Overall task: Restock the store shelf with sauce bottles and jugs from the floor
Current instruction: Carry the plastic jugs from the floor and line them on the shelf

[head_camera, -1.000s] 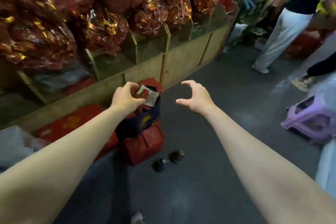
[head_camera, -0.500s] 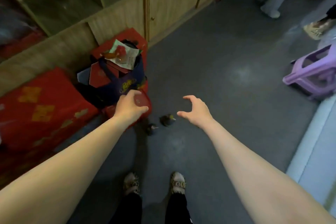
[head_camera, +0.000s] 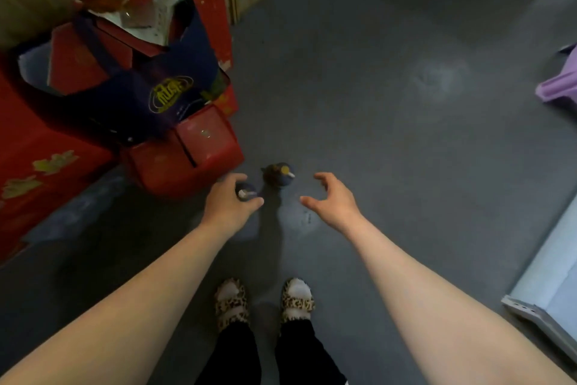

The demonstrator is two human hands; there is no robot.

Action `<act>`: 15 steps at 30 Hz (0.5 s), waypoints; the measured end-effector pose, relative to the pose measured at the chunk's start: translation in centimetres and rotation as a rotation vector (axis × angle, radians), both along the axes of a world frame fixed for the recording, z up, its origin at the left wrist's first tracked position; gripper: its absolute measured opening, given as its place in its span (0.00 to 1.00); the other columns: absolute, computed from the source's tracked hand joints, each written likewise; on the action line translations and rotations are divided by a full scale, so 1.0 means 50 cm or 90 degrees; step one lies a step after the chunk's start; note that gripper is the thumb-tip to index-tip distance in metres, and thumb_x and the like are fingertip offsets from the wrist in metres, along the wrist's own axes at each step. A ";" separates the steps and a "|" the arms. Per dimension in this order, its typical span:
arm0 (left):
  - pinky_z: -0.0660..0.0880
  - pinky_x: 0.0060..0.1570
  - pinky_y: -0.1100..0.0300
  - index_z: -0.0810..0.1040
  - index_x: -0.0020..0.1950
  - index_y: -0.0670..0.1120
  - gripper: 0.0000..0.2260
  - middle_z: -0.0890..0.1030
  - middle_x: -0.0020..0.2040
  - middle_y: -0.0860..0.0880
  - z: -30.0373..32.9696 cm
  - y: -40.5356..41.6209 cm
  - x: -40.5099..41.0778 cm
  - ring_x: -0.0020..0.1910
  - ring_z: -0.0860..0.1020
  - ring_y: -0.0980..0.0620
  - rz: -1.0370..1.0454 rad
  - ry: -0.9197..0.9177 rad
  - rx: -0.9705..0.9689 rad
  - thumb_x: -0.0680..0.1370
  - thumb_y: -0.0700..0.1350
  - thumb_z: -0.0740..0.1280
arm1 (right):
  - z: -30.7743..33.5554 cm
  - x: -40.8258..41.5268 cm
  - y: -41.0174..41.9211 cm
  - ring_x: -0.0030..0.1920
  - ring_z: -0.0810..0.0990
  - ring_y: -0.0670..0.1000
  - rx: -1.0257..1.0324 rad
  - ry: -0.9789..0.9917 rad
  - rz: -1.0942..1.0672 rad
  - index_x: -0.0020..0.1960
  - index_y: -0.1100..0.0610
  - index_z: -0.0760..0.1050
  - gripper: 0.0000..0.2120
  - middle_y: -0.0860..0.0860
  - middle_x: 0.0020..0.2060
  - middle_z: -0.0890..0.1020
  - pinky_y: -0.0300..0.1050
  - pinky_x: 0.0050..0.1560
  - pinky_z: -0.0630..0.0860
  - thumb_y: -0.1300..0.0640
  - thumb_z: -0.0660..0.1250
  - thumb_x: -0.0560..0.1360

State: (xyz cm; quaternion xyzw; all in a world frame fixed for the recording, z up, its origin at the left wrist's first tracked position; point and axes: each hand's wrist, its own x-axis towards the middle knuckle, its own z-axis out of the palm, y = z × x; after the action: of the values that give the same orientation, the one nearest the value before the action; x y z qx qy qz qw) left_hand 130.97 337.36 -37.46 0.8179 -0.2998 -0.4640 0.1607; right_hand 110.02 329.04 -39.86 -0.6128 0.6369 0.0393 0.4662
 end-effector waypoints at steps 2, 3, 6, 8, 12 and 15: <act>0.73 0.64 0.50 0.73 0.70 0.52 0.27 0.75 0.66 0.46 -0.081 -0.011 -0.004 0.63 0.76 0.46 -0.006 0.008 -0.007 0.73 0.51 0.76 | -0.081 0.001 0.002 0.70 0.74 0.55 0.023 -0.016 -0.044 0.72 0.52 0.70 0.32 0.54 0.69 0.76 0.48 0.68 0.71 0.48 0.78 0.72; 0.73 0.63 0.51 0.73 0.70 0.51 0.27 0.75 0.66 0.46 -0.124 -0.018 -0.008 0.62 0.76 0.47 -0.008 0.016 -0.019 0.73 0.51 0.76 | -0.123 0.001 0.003 0.70 0.74 0.54 0.035 -0.023 -0.066 0.72 0.52 0.70 0.33 0.54 0.69 0.75 0.49 0.68 0.72 0.48 0.78 0.72; 0.71 0.64 0.56 0.71 0.72 0.51 0.27 0.74 0.68 0.47 -0.260 -0.045 -0.026 0.65 0.75 0.48 -0.004 0.070 -0.038 0.75 0.50 0.74 | -0.245 -0.004 0.001 0.71 0.73 0.54 0.050 -0.040 -0.104 0.73 0.52 0.70 0.33 0.54 0.70 0.75 0.49 0.69 0.72 0.48 0.78 0.72; 0.69 0.69 0.51 0.68 0.75 0.50 0.31 0.72 0.72 0.44 -0.361 -0.064 -0.039 0.70 0.72 0.47 0.005 0.124 -0.050 0.75 0.52 0.75 | -0.330 -0.008 -0.003 0.71 0.73 0.53 0.054 -0.052 -0.114 0.74 0.52 0.69 0.34 0.55 0.70 0.75 0.49 0.68 0.72 0.49 0.78 0.72; 0.62 0.75 0.45 0.54 0.81 0.47 0.42 0.62 0.79 0.43 -0.564 -0.103 -0.062 0.77 0.63 0.46 0.036 0.179 -0.049 0.74 0.56 0.73 | -0.505 -0.015 -0.021 0.72 0.71 0.53 0.056 -0.075 -0.113 0.75 0.53 0.68 0.35 0.55 0.72 0.73 0.49 0.69 0.72 0.51 0.78 0.72; 0.60 0.76 0.52 0.51 0.81 0.44 0.43 0.61 0.79 0.44 -0.683 -0.142 -0.072 0.77 0.62 0.47 0.058 0.171 -0.079 0.76 0.53 0.73 | -0.628 -0.015 -0.043 0.74 0.68 0.53 0.053 -0.125 -0.112 0.78 0.52 0.65 0.38 0.55 0.74 0.70 0.52 0.70 0.72 0.54 0.78 0.73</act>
State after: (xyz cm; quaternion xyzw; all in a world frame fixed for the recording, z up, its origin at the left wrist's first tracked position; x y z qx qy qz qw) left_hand 127.35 330.24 -71.60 0.7497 -0.2667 -0.5420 0.2704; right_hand 109.25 326.88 -71.26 -0.5357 0.6371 -0.0352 0.5531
